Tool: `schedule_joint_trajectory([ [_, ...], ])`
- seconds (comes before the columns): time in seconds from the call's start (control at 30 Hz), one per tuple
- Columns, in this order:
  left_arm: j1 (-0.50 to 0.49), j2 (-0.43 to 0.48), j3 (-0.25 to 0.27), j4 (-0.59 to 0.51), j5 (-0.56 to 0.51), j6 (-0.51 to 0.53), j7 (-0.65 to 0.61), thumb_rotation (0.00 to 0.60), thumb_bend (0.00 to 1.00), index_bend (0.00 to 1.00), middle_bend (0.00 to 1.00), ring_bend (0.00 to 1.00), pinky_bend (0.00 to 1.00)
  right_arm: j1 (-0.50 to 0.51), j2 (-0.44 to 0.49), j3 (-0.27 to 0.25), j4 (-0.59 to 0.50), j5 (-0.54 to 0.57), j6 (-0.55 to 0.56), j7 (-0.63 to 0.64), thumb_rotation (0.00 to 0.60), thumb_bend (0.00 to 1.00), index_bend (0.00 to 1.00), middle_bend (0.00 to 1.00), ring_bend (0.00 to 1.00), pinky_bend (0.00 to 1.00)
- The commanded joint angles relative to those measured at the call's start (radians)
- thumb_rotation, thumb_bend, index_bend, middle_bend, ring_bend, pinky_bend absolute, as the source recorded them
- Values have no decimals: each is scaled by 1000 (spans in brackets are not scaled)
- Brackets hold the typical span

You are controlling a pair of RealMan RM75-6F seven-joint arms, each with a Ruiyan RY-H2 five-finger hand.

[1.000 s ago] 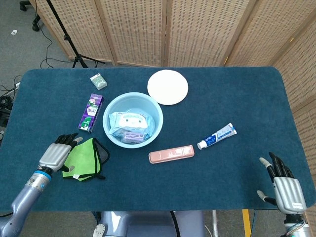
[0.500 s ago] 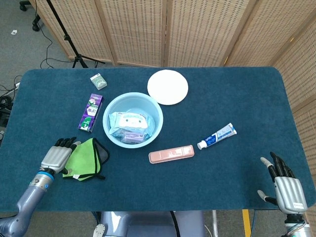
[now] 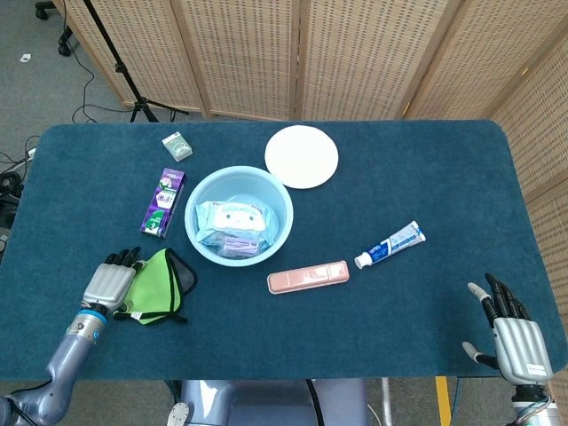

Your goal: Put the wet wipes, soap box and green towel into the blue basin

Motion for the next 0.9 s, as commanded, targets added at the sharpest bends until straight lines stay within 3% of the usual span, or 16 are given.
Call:
schedule_joint_trajectory([
  [0.03,12,-40,1,35,47,46,1,600,292,426,132,204,263,-1,1,2,0,0,-1,2,600,181,135,0,0,169],
  [0.23,30,-80,2,77,110,100,-6,600,348,661,317,380,398,-5,4,7,0,-3,-2,9,600,182,135,0,0,169],
  [0.4,46,-95,-8,98,162,142,-38,600,380,756,387,449,451,-6,3,10,0,-4,-6,11,600,182,135,0,0,169],
  [0.7,58,-68,-58,47,239,221,-89,600,403,794,425,477,466,-9,2,14,0,-4,-11,11,600,182,135,0,0,169],
  [0.9,45,-35,-125,-12,243,251,-97,600,405,797,428,481,469,-10,4,16,0,-4,-14,16,600,182,135,0,0,169],
])
